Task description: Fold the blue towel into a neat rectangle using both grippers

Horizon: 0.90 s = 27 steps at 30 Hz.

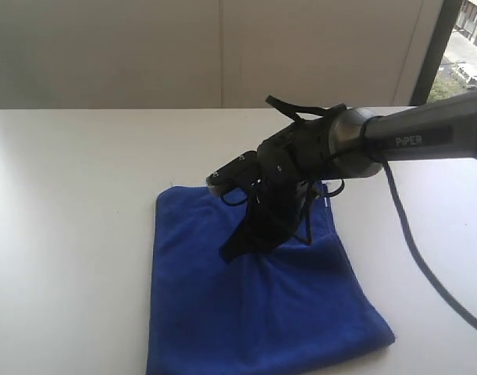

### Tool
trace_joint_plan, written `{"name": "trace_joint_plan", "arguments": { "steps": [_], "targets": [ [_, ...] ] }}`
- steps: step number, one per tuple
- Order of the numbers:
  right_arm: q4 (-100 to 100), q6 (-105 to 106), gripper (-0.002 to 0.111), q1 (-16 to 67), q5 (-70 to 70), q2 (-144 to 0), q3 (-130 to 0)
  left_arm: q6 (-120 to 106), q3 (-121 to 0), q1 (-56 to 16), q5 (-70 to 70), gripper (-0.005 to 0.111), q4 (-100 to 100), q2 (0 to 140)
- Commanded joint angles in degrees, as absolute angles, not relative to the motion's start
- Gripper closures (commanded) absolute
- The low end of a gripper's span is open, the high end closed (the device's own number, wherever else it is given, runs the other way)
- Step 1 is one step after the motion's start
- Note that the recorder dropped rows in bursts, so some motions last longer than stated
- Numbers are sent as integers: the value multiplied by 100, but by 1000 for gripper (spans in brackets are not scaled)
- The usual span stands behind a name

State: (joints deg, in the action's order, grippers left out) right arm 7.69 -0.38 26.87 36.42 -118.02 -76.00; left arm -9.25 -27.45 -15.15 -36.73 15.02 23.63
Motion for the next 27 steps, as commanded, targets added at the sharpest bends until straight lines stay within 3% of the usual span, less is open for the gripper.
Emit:
{"name": "trace_joint_plan", "arguments": {
  "steps": [1, 16, 23, 27],
  "targets": [
    [1089, -70, 108, 2488, 4201, -11834, -7596, -941, -2734, -1543, -3715, 107, 1576, 2336],
    [1442, -328, 108, 2226, 4149, -11429, -7596, -1180, -2626, -1543, -3460, 107, 1596, 2336],
    [-759, 1559, 108, 2333, 4072, -11110, -7596, -1180, -2612, -1543, -3398, 107, 1609, 2336],
    [-941, 1625, 108, 2688, 3636, -11323, -7596, -1180, -2612, -1543, -3398, 107, 1609, 2336]
  ]
}}
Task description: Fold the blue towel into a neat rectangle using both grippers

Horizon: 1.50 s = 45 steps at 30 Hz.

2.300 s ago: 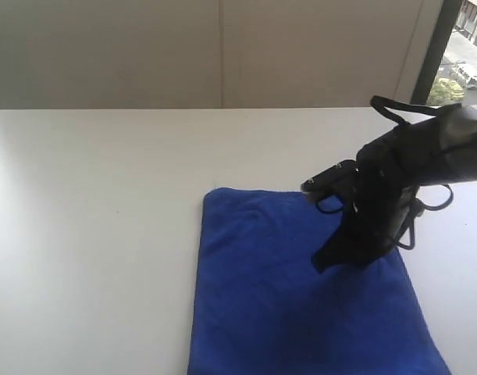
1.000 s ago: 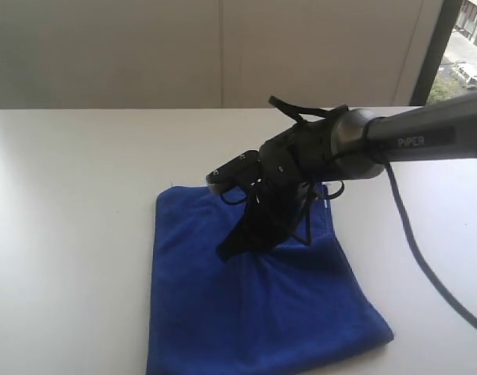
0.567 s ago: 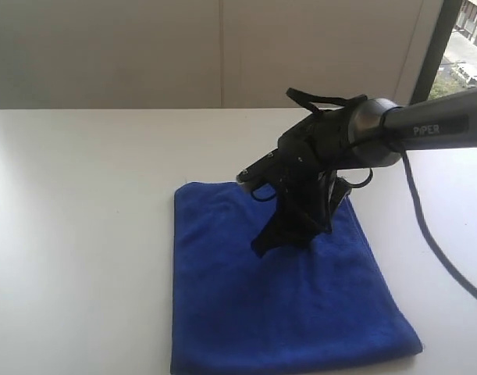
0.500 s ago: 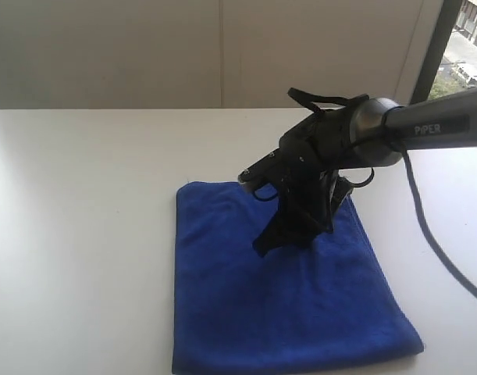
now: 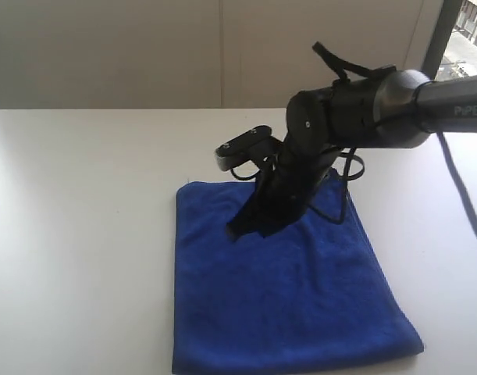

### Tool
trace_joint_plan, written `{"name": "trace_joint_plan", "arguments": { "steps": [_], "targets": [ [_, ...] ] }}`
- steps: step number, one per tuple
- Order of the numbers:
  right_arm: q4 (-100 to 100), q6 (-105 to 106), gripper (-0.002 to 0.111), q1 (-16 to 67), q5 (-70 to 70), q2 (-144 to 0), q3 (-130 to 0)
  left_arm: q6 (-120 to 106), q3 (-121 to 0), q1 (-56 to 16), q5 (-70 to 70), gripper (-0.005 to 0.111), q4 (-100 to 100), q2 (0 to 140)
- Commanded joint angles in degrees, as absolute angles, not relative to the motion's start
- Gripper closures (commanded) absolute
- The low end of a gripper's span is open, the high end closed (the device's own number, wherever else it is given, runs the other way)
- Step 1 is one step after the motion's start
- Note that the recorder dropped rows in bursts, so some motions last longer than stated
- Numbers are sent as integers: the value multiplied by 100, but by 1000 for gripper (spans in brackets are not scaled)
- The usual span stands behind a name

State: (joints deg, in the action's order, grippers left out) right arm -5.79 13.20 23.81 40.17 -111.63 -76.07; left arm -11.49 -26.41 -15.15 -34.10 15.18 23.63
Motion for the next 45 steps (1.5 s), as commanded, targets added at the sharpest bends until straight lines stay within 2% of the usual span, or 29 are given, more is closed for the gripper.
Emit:
{"name": "trace_joint_plan", "arguments": {
  "steps": [1, 6, 25, 37, 45],
  "targets": [
    [-941, 1625, 108, 2798, 3537, -11398, -7596, -1191, -2612, -1543, -3401, 107, 1609, 2336],
    [-941, 1613, 108, 3149, 3229, -11760, -7618, -1202, -2612, -1543, -3426, 107, 1609, 2336],
    [-1171, 1337, 108, 3490, 3395, -12310, -8545, -1202, -2612, -1543, -3462, 107, 1623, 2336],
    [282, 1004, 108, 3360, 5046, -12123, -8755, -1202, -2612, -1543, -3529, 107, 1646, 2336],
    [205, 874, 108, 3371, 4871, -12378, -8715, -1202, -2612, -1543, -3543, 107, 1712, 2336]
  ]
}}
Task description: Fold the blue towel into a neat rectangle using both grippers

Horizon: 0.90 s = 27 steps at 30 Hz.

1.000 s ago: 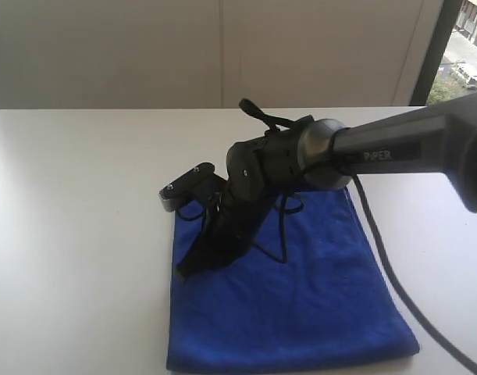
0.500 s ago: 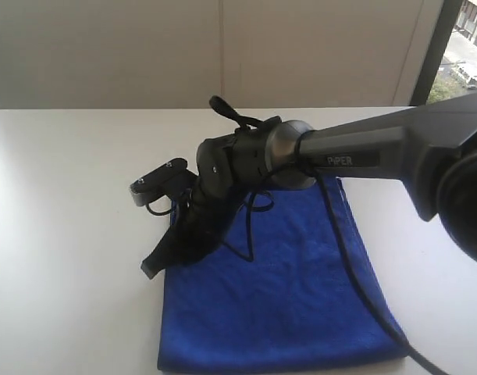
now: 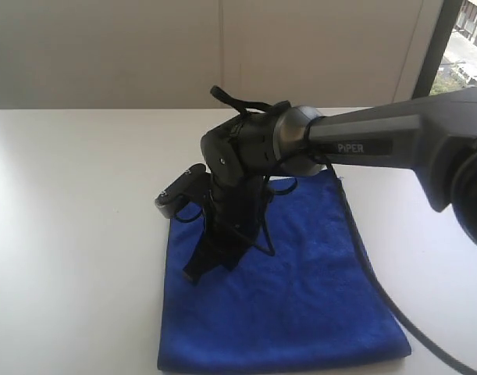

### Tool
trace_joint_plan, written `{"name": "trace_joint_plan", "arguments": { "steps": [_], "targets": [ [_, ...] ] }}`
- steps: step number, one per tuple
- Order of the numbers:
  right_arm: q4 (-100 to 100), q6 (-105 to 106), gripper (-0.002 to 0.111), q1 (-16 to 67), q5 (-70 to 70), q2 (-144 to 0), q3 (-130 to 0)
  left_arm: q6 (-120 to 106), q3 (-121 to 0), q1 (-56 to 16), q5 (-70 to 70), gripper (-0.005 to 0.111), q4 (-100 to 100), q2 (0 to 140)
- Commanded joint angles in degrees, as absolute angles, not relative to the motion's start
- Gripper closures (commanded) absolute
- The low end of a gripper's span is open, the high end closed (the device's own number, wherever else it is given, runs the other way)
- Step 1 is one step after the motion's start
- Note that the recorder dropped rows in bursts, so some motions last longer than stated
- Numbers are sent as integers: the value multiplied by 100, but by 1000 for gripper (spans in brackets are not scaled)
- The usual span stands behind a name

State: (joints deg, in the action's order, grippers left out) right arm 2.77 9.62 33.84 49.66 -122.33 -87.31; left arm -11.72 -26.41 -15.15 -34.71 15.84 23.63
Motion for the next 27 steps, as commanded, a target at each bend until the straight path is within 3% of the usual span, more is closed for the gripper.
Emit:
{"name": "trace_joint_plan", "arguments": {
  "steps": [1, 16, 22, 27],
  "targets": [
    [95, 874, 108, 3382, 4840, -12424, -8715, -1202, -2612, -1543, -3543, 107, 1712, 2336],
    [-123, 896, 108, 3528, 4250, -12252, -8739, -1240, -2612, -1543, -3558, 107, 1711, 2336],
    [1060, 1028, 108, 3528, 5059, -10686, -8728, -1684, -2694, -1543, -3243, 107, 1939, 2386],
    [1382, 1284, 108, 3367, 5882, -9624, -8498, -2857, -3615, -1543, -4343, 107, 2509, 3202]
  ]
}}
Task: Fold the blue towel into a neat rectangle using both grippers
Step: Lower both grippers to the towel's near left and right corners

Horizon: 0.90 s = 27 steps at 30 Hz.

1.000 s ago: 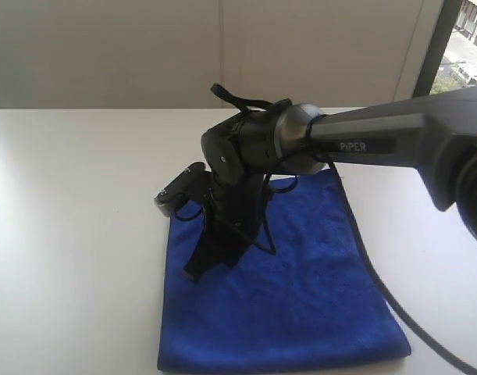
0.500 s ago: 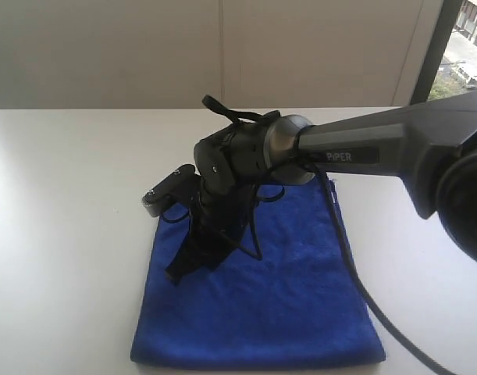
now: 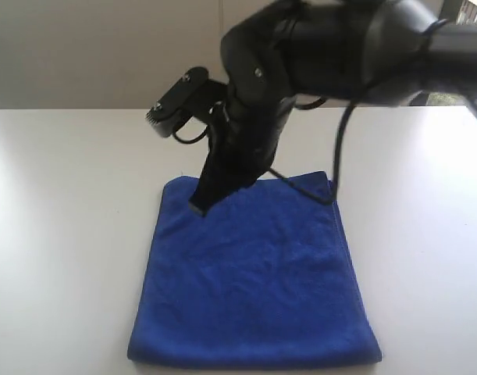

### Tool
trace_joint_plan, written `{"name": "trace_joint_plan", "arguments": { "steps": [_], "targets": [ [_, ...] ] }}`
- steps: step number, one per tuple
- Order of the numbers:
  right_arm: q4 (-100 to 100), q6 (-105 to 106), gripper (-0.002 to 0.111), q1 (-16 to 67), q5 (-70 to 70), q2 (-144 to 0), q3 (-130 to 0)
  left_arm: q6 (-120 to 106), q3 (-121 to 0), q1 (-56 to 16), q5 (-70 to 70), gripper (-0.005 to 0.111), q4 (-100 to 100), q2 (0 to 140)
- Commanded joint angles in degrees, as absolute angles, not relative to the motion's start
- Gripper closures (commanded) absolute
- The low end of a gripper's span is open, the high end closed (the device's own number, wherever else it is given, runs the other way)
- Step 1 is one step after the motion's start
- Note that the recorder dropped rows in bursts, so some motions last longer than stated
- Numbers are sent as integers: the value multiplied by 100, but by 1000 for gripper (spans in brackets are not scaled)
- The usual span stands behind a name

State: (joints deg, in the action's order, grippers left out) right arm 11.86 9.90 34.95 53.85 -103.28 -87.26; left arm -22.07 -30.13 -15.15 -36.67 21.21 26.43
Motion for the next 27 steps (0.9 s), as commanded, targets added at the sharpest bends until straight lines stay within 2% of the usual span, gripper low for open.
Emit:
{"name": "trace_joint_plan", "arguments": {
  "steps": [1, 5, 9, 11, 16, 20, 24, 27],
  "targets": [
    [1381, 1378, 108, 3367, 5956, -9332, -8338, -3032, -3834, -1543, -4585, 107, 2521, 3477],
    [1328, 1919, 108, 3367, 6237, -8468, -7715, -3877, -4612, -1557, -5288, 107, 3024, 4661],
    [1320, 2083, 108, 3358, 6659, -7652, -6667, -6671, -5216, -1666, -5848, 107, 4237, 5982],
    [1336, 2083, 108, 3358, 6647, -7522, -6242, -7157, -5225, -1825, -5700, 107, 4149, 6295],
    [1557, 2083, 108, 3358, 5846, -7466, -5115, -6714, -5202, -2383, -5319, 107, 3091, 7063],
    [1917, 2032, 108, 3358, 4854, -7466, -4553, -5561, -5202, -3302, -4896, 107, 1573, 7715],
    [1902, 1757, 108, 3358, 4747, -7491, -4405, -3970, -5213, -4007, -4596, 107, -223, 8289],
    [1555, 1793, 108, 3165, 4847, -7705, -4394, -3830, -5213, -4398, -3964, 107, -327, 8685]
  ]
}}
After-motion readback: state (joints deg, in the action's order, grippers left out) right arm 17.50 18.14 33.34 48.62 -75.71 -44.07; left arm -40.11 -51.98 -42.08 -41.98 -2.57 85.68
